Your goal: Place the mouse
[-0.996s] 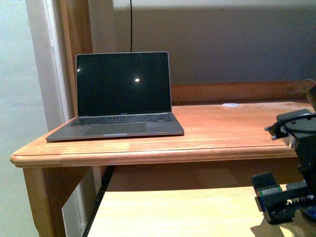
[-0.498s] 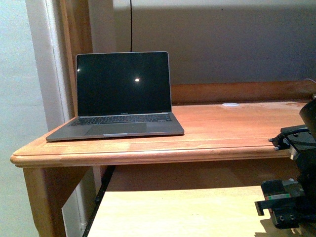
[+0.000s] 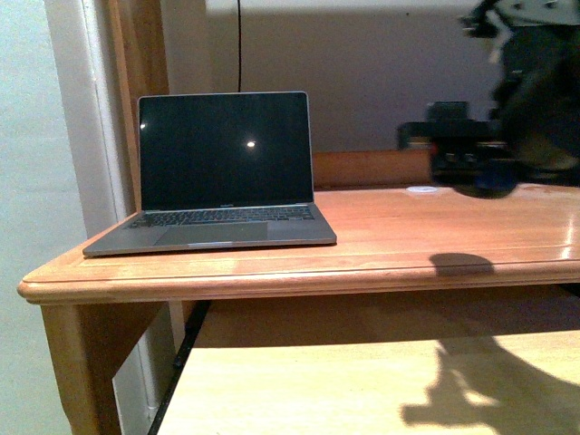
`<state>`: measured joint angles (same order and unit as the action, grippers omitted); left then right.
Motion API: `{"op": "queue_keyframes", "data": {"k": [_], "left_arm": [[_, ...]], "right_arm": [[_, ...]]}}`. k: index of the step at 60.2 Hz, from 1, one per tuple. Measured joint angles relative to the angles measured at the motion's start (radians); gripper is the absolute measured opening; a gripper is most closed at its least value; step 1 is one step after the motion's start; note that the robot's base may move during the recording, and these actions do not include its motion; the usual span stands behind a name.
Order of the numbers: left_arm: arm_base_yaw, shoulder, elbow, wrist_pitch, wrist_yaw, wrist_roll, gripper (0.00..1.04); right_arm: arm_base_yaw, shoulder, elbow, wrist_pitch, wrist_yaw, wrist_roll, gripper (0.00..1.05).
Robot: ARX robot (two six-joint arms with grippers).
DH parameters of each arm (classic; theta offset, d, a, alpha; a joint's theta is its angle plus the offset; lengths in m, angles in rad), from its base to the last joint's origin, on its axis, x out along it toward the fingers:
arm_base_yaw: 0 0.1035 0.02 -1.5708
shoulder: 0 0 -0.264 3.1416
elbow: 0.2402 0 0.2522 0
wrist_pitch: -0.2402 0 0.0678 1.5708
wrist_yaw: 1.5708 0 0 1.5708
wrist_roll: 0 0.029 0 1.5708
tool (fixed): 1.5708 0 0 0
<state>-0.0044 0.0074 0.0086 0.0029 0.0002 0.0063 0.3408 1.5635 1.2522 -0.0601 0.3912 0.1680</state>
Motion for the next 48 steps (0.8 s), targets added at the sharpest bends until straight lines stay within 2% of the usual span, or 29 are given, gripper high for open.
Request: {"op": "queue_keyframes", "data": {"k": [15,26,34,43,48], "left_arm": [[0.0,-0.001,0.0,-0.002,0.0,0.0,0.03],[0.0,-0.001,0.0,-0.002,0.0,0.0,0.03],[0.0,-0.001,0.0,-0.002,0.0,0.0,0.03],[0.0,-0.001,0.0,-0.002,0.0,0.0,0.03],[0.0,-0.001,0.0,-0.002,0.0,0.0,0.03]], "right_arm": [[0.038,0.43,0.46,-0.131,0.135,-0.003,0.57],[0.021,0.618,0.66,-0.165,0.236,-0.026,0.57],[0.006,0.669,0.706,-0.162,0.271,-0.046,0.57],[-0.007,0.678,0.699,-0.126,0.257,-0.078,0.58],[-0.013,0.666,0.653,-0.055,0.214,-0.088,0.75]]}}
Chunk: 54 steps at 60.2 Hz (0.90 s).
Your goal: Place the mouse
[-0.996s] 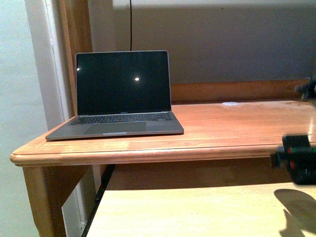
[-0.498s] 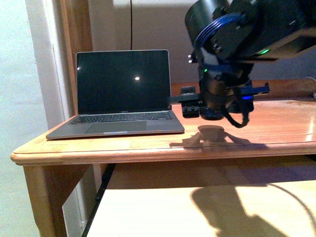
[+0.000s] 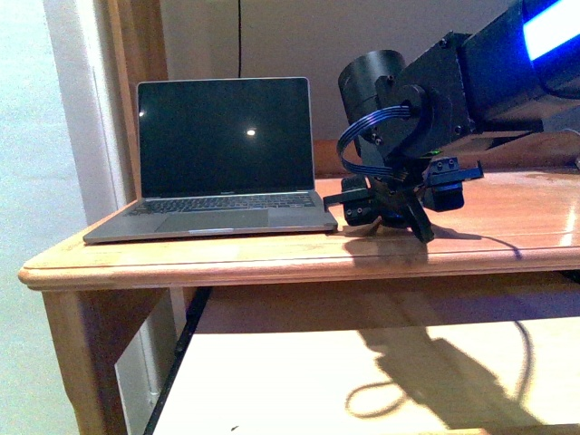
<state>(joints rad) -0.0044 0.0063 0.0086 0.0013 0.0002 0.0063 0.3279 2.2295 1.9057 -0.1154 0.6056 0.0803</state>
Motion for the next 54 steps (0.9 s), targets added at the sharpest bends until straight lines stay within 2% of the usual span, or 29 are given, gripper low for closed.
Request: {"op": "queue_keyframes", "data": {"k": [3,9,21,29,36,43,47,54], "left_arm": [[0.0,0.0,0.0,0.0,0.0,-0.001,0.09],[0.0,0.0,0.0,0.0,0.0,-0.001,0.25],[0.0,0.0,0.0,0.0,0.0,-0.001,0.58],[0.0,0.0,0.0,0.0,0.0,-0.001,0.79],[0.0,0.0,0.0,0.0,0.0,-0.001,0.98],[0.0,0.0,0.0,0.0,0.0,-0.001,0.97],[0.0,0.0,0.0,0.0,0.0,-0.001,0.97],[0.0,0.0,0.0,0.0,0.0,-0.001,0.97]], "right_arm": [[-0.004,-0.026,-0.055,0.061,-0.035,0.001,0.87],[-0.016,-0.094,-0.15,0.146,-0.101,0.019,0.99],[-0.092,-0.402,-0.444,0.311,-0.28,0.06,0.97],[-0.177,-0.69,-0.761,0.442,-0.47,0.049,0.97],[-0.274,-0.888,-1.056,0.489,-0.649,0.004,0.97],[-0.393,-0.999,-1.289,0.496,-0.779,-0.048,0.97],[-0.496,-1.061,-1.441,0.5,-0.876,-0.122,0.97],[-0.558,-1.104,-1.542,0.486,-0.978,-0.21,0.97]]}}
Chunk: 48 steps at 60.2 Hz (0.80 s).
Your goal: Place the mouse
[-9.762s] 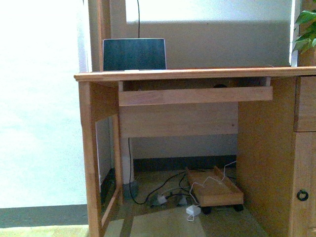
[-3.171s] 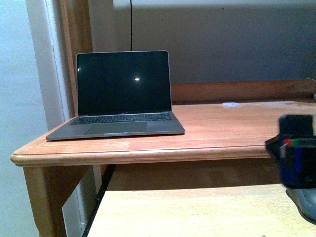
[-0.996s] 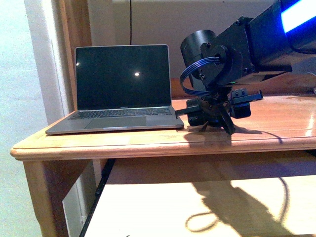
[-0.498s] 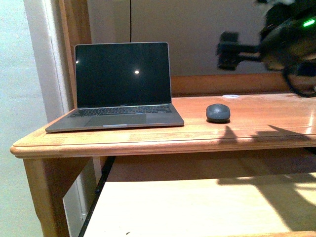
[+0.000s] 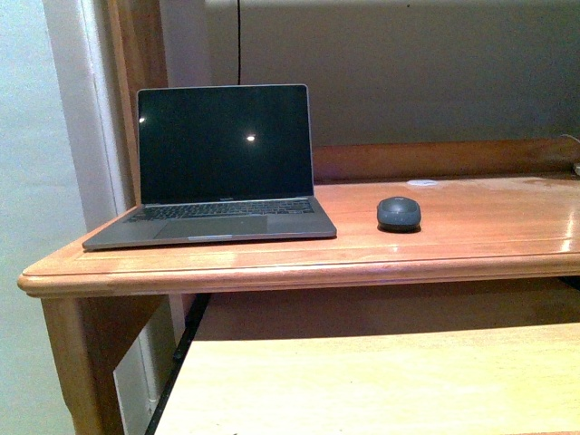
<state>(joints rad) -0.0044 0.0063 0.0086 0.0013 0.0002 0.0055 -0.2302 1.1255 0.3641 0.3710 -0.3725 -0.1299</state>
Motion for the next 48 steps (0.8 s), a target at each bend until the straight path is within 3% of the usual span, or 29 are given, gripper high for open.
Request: {"op": "queue_keyframes", "data": {"k": [8,15,32,48], "left_arm": [[0.0,0.0,0.0,0.0,0.0,0.0,0.97],[0.0,0.0,0.0,0.0,0.0,0.0,0.97],[0.0,0.0,0.0,0.0,0.0,0.0,0.97],[0.0,0.0,0.0,0.0,0.0,0.0,0.97]], "right_arm": [[-0.022,-0.021,-0.068,-0.017,-0.077,-0.106,0.97],[-0.007,-0.009,-0.101,-0.023,-0.073,-0.183,0.97],[0.188,0.235,-0.065,0.192,0.124,-0.169,0.97],[0.39,0.522,0.232,0.272,0.367,-0.061,0.97]]}}
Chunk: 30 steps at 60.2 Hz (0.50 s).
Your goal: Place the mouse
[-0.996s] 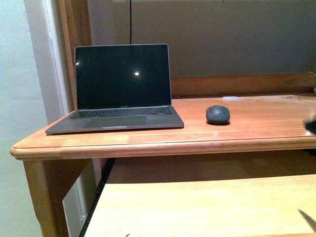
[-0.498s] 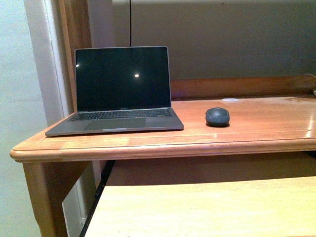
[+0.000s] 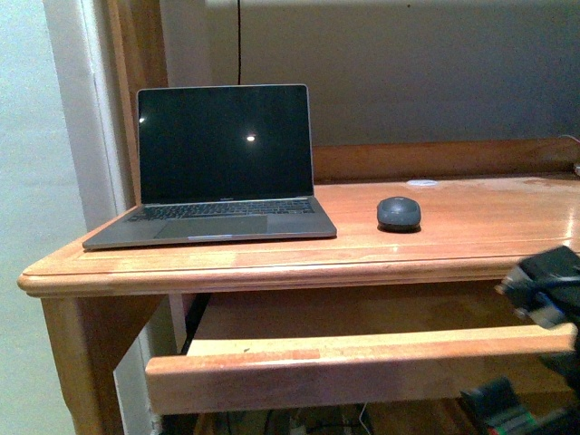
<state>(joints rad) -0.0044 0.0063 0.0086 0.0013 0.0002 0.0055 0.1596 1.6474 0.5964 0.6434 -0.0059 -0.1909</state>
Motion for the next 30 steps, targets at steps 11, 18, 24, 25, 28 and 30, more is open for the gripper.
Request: {"op": "queue_keyframes", "data": {"k": [11,18,24,25,28,30], "left_arm": [[0.0,0.0,0.0,0.0,0.0,0.0,0.97],[0.0,0.0,0.0,0.0,0.0,0.0,0.97],[0.0,0.0,0.0,0.0,0.0,0.0,0.97],[0.0,0.0,0.0,0.0,0.0,0.0,0.97],[0.0,0.0,0.0,0.0,0.0,0.0,0.97],[0.0,0.0,0.0,0.0,0.0,0.0,0.97]], "right_arm": [[0.083,0.172,0.24,-0.064,0.137,0.044,0.97],[0.127,0.255,0.372,-0.13,0.247,0.078,0.97],[0.154,0.275,0.423,-0.171,0.323,0.15,0.97],[0.153,0.275,0.423,-0.171,0.322,0.151,0.97],[0.151,0.262,0.419,-0.171,0.312,0.172,0.97],[0.145,0.248,0.407,-0.171,0.295,0.185,0.97]]}}
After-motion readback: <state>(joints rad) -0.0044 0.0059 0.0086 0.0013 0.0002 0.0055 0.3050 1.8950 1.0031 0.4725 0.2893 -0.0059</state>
